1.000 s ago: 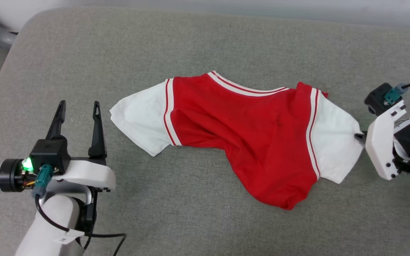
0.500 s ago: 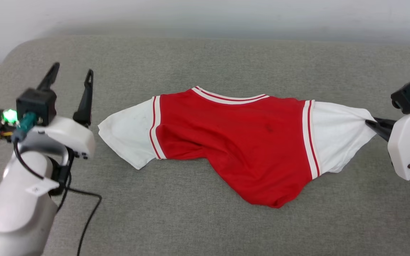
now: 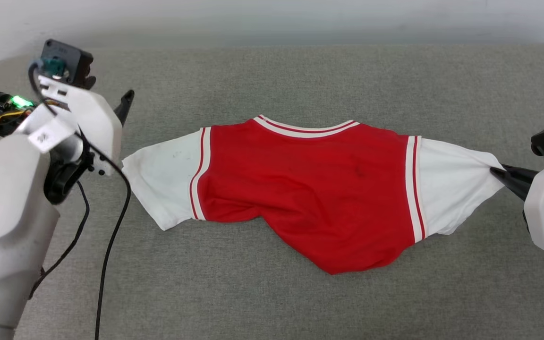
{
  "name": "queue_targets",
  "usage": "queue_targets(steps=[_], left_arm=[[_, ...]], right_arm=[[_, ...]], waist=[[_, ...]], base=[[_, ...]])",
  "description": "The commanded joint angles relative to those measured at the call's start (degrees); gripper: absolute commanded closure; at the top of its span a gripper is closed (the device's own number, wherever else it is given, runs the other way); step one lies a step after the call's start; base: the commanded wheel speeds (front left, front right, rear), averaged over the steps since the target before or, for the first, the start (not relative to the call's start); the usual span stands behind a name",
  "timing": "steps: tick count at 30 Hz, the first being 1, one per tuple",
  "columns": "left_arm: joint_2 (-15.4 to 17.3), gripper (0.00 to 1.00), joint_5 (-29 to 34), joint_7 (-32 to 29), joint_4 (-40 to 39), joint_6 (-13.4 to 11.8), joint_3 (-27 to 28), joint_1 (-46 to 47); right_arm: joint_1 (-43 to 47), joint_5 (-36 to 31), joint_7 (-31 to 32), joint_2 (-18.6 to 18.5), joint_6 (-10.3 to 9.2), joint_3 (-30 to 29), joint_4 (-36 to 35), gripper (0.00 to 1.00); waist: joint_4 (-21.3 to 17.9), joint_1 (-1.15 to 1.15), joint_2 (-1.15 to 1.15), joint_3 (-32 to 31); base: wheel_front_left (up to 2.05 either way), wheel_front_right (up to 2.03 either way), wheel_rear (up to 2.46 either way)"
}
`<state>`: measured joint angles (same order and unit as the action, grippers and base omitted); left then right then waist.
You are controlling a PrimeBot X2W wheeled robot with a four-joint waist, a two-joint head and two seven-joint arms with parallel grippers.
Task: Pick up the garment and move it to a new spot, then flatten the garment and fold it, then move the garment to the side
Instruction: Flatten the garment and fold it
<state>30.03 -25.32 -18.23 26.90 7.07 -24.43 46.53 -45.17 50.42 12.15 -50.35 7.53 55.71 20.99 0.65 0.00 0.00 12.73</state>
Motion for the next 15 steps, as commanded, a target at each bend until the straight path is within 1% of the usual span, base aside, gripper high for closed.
queue_targets(steps=[1,5,7,12,15], left_arm=[[0.3,0.00,-1.3,-2.5,0.6,0.3,-0.8,1.3],[1.2,0.00,-6.2,-12.1,1.9,0.3,-5.3,3.7],[2.4,0.00,-8.5,-15.8,2.1,0.3,-7.4,4.7],[4.5,0.00,-13.6,-22.5,3.7,0.3,-11.2,6.0],[5.3,0.00,-15.8,-24.4,5.4,0.3,-11.7,6.8]], right_arm=[[0.9,-0.3,0.3,-0.3,-0.08,-0.7,-0.3,1.00],[2.2,-1.4,1.2,0.0,-0.08,-3.3,-1.4,1.00],[2.8,-1.9,1.7,0.3,-0.08,-4.6,-2.0,1.00],[4.2,-3.3,3.2,1.1,-0.08,-7.3,-3.5,1.00],[4.6,-4.3,4.1,1.4,-0.08,-8.9,-4.6,1.00]], waist=[[-0.4,0.00,0.00,0.5],[-1.1,0.00,0.00,1.8],[-1.5,0.00,0.00,2.5],[-2.4,0.00,0.00,4.4],[-2.9,0.00,0.00,5.7]], base=[[0.00,0.00,0.00],[0.00,0.00,0.00],[0.00,0.00,0.00],[0.00,0.00,0.00],[0.00,0.00,0.00]])
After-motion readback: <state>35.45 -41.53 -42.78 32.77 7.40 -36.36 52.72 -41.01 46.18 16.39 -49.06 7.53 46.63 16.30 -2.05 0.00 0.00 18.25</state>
